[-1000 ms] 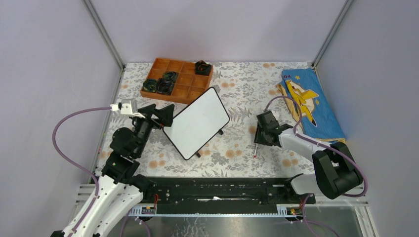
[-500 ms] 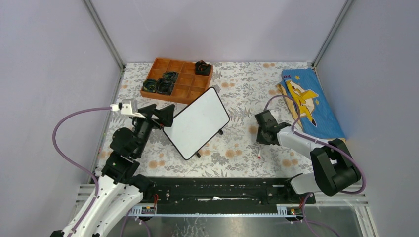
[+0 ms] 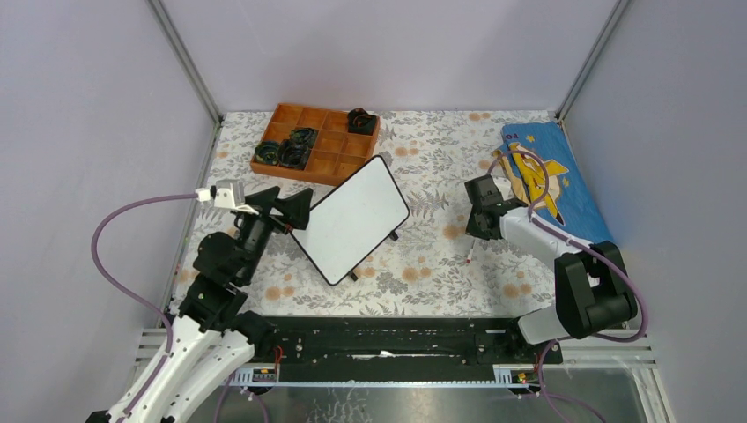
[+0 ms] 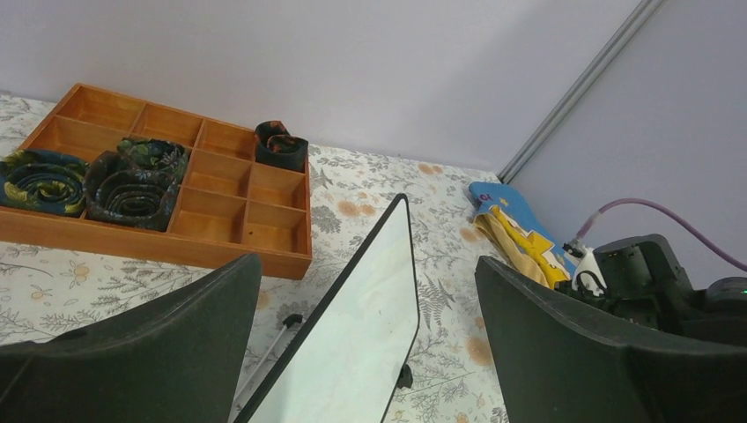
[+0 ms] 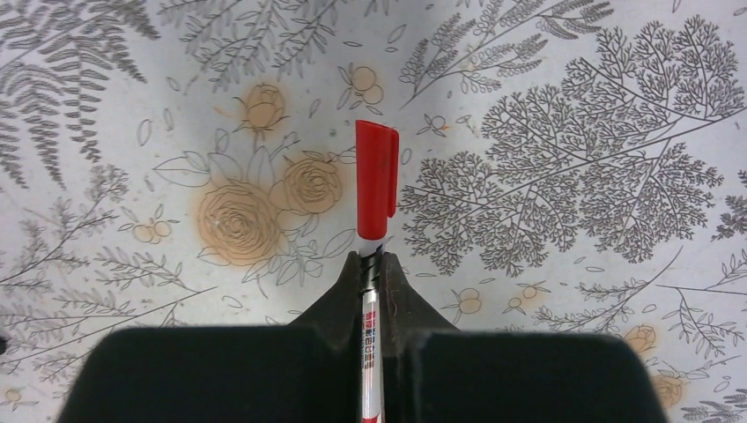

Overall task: Write a sentence on the whiteboard
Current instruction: Adjust the whiteboard marker at the center of the board.

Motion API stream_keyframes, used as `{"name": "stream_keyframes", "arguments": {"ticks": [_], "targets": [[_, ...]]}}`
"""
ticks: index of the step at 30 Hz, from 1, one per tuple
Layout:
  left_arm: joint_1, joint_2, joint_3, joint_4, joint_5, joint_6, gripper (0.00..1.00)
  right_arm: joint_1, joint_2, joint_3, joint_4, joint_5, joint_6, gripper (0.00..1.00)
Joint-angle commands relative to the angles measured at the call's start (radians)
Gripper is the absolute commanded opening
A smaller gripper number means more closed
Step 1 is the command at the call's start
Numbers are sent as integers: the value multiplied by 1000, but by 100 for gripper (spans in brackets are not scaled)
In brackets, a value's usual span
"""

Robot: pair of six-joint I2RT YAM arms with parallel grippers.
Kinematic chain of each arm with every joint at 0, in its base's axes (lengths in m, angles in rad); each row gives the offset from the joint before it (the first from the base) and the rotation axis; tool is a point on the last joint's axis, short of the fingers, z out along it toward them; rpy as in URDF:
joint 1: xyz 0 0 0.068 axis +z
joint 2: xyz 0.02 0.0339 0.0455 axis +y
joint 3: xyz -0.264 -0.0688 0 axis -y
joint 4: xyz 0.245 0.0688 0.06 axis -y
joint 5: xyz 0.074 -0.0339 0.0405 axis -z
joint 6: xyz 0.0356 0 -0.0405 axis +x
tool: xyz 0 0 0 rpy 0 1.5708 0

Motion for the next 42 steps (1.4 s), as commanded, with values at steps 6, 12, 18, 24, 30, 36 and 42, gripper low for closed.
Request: {"name": "stream_keyframes", "arguments": {"ticks": [6,12,18,24,30,36,42], "targets": [[-53,-37,-5,31,-74,57,99,-15,21,-19,-20,25,14,17],[-66,-34,-3,28,-78,61,99,-29,27,-56,-3,21,15,23],[-70,-32,-1,20,-95,64,99,-39,-2,-77,2,16,11,36],[-72,-31,-1,19,-99,71,99,-24,-136,-87,2,-22,-15,59],[-71,-29,-2,20,-105,79,99,158,-389,-213,262,-66,-132,60],[-71,-21,-1,16,-117,87,99,233,-381,-319,586,-198,-178,56],[-72,-7,4,9,-123,93,99,352,-193,-321,802,-237,-196,56]]}}
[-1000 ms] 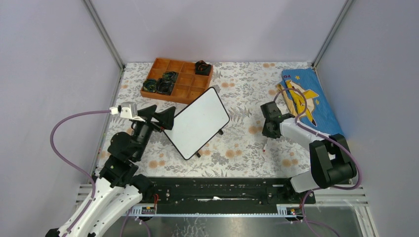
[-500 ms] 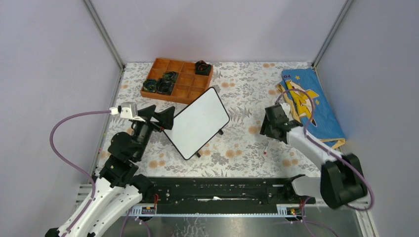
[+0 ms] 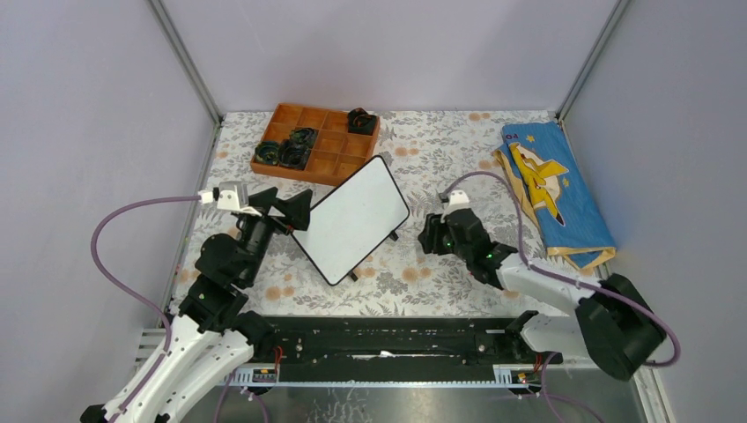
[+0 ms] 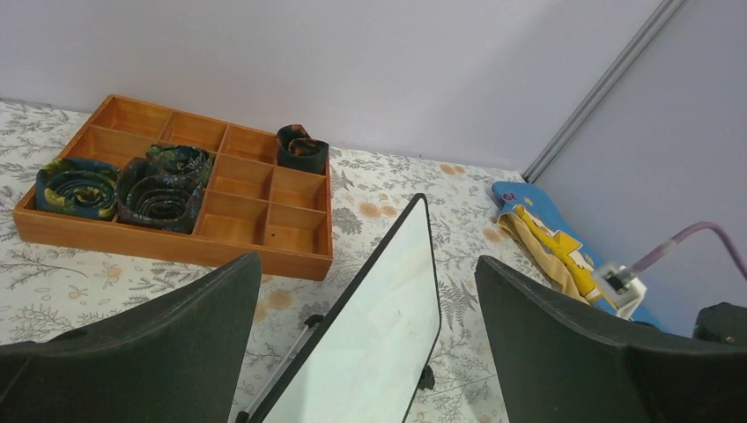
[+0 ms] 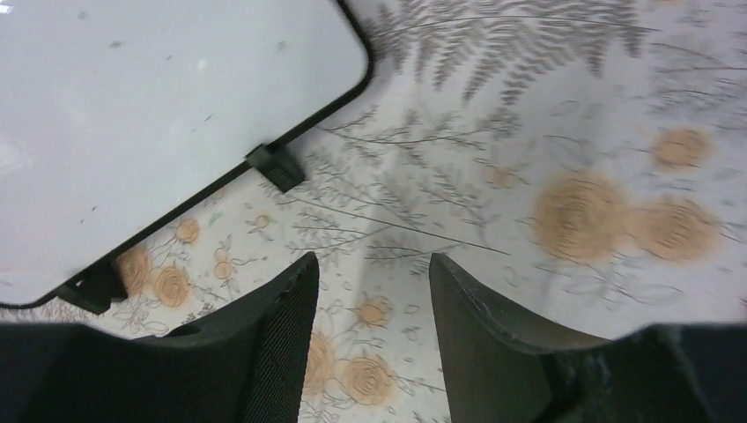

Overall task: Write a sentence on the whiteboard
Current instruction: Adjust the whiteboard marker at the center of the board, then adjust the whiteboard stand at the center of the board.

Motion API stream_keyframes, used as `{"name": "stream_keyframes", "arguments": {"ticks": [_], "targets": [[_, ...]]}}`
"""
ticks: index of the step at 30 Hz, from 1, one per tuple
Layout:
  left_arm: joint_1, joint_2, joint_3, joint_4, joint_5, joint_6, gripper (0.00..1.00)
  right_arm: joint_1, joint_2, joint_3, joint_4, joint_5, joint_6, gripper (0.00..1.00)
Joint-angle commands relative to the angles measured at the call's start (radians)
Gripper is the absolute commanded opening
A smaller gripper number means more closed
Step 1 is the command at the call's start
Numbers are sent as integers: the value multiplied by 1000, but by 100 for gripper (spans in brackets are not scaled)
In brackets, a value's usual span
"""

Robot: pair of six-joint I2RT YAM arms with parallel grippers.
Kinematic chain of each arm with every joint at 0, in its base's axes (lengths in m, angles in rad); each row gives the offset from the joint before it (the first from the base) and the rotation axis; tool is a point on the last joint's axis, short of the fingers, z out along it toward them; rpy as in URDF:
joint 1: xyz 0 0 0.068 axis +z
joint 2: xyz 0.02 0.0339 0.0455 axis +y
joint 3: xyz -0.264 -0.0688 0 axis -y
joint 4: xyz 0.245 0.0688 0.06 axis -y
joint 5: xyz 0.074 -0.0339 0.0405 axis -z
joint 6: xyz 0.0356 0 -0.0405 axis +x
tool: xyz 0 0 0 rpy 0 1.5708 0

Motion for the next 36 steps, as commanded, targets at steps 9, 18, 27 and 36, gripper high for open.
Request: {"name": "stream_keyframes", "arguments": {"ticks": [9,18,27,36], "targets": [[-5,8,1,15,-36,33,99,118,364,109,384,-70,-48,65],[-5,19,1,18,-27,33,99,143,491,177,416,-40,-80,67],[-5,22,1,18,-28,36,99,142,525,204,399,-38,-95,58],[-5,23,2,18,-25,36,99,147,527,202,366,-35,-118,57]]}}
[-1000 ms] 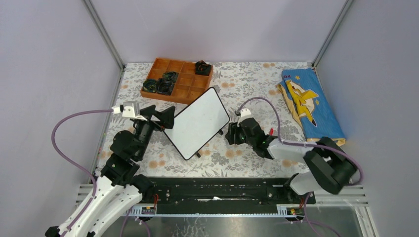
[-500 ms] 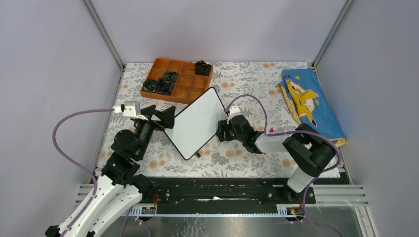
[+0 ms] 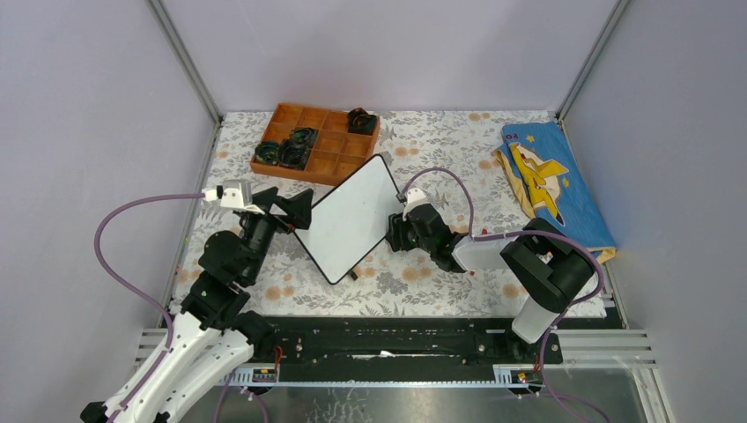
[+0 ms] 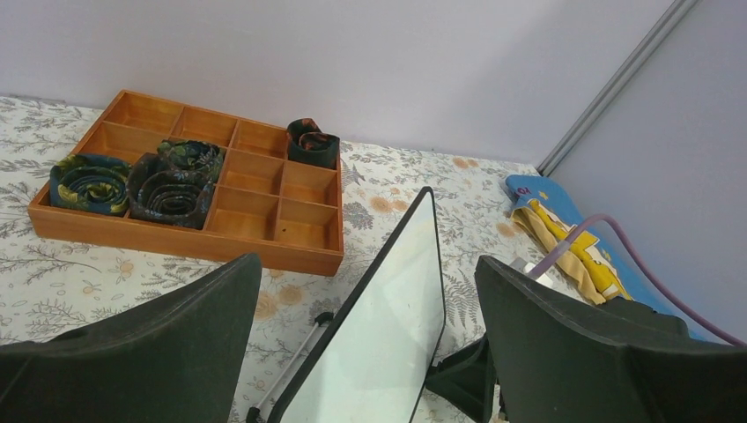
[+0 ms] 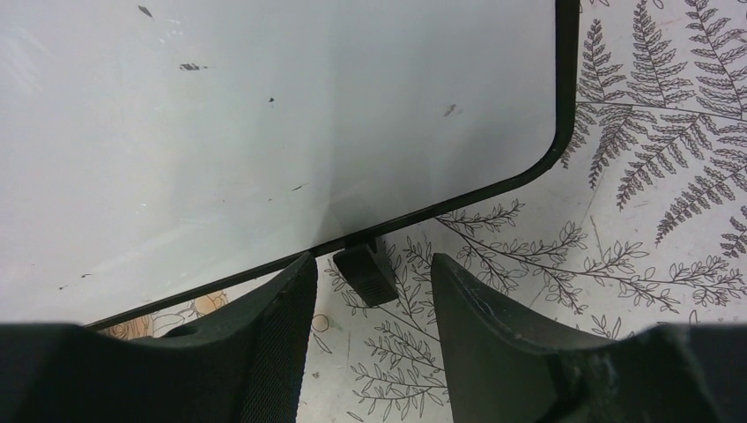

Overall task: Write a sentence on the whiteboard
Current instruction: Adjust the whiteboard stand at the center of the board.

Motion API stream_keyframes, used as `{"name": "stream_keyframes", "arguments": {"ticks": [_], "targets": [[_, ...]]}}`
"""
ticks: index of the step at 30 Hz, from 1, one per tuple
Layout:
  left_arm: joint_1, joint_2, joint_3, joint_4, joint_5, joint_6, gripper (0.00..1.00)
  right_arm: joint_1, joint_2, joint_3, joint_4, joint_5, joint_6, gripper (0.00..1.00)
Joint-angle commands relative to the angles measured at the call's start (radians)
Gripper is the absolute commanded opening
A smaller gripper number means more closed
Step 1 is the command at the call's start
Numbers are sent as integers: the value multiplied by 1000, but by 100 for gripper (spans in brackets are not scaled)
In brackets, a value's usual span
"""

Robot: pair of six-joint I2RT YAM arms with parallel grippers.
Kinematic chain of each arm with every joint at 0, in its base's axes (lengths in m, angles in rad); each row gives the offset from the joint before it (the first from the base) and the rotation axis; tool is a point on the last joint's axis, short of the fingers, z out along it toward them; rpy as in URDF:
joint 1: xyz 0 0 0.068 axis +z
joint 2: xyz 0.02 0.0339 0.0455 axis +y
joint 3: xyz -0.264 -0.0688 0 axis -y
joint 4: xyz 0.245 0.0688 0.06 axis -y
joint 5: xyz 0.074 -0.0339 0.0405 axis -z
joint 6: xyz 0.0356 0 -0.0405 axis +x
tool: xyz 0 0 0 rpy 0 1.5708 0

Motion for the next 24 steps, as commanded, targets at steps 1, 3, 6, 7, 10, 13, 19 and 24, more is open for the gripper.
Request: {"name": "stream_keyframes", "arguments": {"ticks": [1,3,6,7,10,13,19,24], "targets": [[-5,-3,1,19,-9,19,99,14,1,26,8,24,-30,58],[-5,-3,2,21,-9,19,99,20,-9,10,7,34,-32,59],[-5,-2,1,22,-3,17,99,24,-20,-15,16,42,-28,59],[-4,-1,2,22,-2,17,99,24,-22,-23,19,43,-25,58],[-5,2,0,22,1,17,99,26,-15,-32,31,41,-29,58],[-4,4,1,21,0,17,99,26,-2,-28,39,46,-43,58],[-4,14,2,20,-4,19,99,28,27,-12,64,50,-76,55],[-5,17,2,21,-6,20,99,28,48,-8,80,59,-79,50]]}}
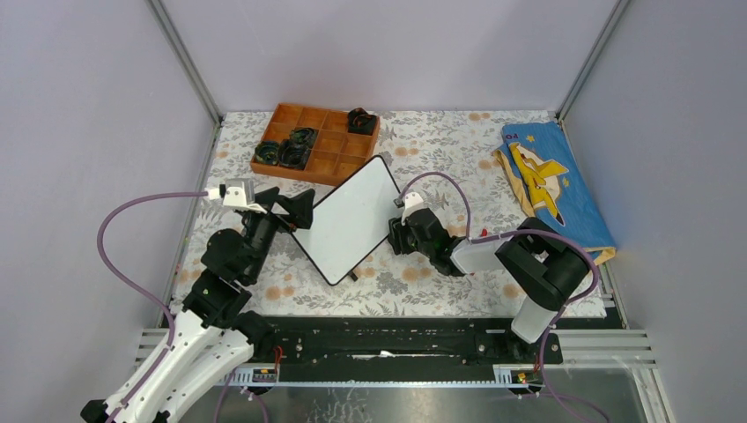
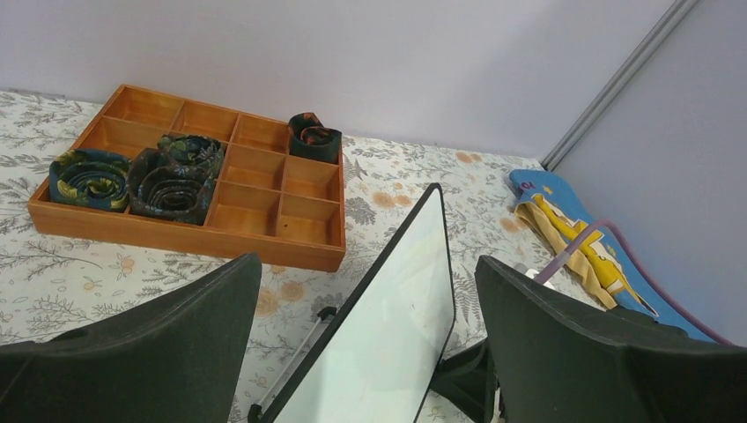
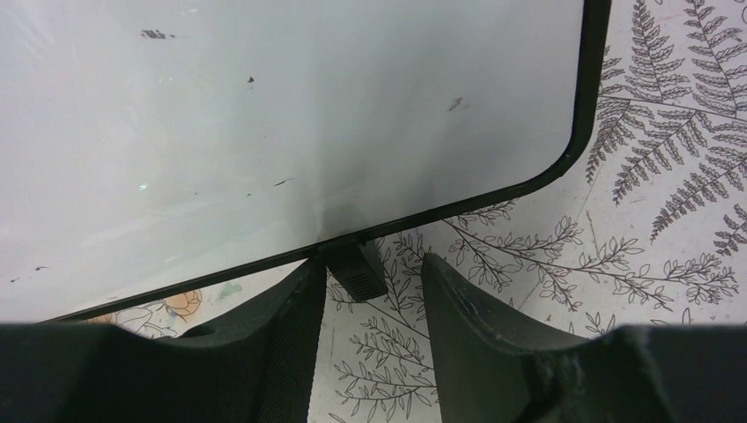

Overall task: Write a sentence on the whiteboard
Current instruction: Adjust the whiteboard stand at the center of the board.

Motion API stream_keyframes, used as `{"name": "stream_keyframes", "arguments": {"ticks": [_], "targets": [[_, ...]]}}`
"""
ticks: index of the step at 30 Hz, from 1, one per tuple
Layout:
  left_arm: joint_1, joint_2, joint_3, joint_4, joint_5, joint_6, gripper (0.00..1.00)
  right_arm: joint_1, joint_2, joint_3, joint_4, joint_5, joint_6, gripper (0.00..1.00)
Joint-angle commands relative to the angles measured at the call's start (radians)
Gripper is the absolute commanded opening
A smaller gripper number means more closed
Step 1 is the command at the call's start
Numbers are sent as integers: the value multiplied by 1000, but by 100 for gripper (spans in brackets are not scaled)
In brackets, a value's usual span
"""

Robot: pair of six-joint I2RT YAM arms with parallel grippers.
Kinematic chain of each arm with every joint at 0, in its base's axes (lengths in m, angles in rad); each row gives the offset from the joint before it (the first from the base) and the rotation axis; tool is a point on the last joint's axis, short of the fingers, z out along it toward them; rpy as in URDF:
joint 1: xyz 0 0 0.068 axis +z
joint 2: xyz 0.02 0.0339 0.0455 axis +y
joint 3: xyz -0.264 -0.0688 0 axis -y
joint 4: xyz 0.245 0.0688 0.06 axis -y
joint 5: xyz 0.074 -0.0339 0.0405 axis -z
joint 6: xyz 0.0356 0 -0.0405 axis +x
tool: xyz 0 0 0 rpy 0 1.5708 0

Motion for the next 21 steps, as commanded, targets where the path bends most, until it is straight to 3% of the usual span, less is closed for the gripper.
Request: {"name": "stream_keyframes", "arguments": {"ticks": [1,21], "targets": [[-5,3,2,21,-6,19,99,10,27,16,47,29,-20,49],[-5,8,2,22,7,14,99,42,-51,-67,54,183,26,21]]}}
